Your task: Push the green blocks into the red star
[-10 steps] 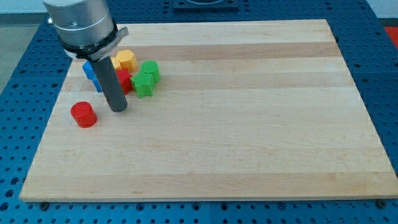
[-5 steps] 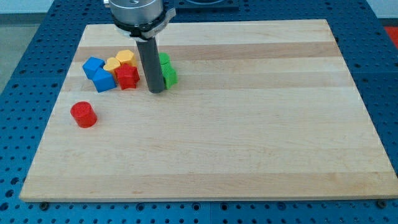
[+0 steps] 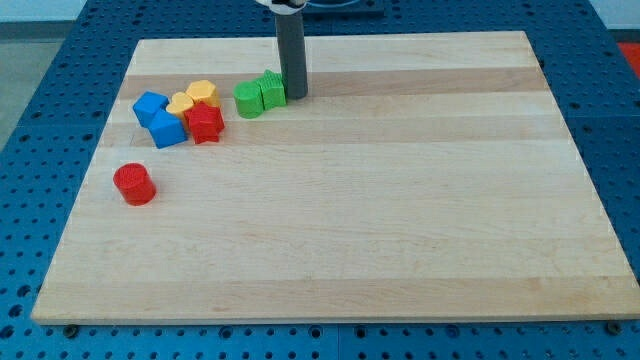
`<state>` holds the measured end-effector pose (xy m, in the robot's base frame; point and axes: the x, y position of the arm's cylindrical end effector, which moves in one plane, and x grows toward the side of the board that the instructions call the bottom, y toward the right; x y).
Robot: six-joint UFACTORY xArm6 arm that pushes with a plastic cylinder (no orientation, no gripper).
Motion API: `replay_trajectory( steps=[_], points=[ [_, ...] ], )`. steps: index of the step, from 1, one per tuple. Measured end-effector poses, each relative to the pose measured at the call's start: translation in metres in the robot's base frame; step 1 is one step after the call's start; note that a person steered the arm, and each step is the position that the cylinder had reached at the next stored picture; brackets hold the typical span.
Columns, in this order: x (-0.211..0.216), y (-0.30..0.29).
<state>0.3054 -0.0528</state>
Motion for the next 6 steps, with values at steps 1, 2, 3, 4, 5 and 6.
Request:
replay_trajectory(
  steps=[1,2,3,4,5,6],
  points=[
    [-0.011,-0.016],
    [-0.011,-0.042],
    [-0.011,-0.057],
    [-0.009,-0.025],
    [0.028,-0.001],
    [0.068,-0.005]
  ],
)
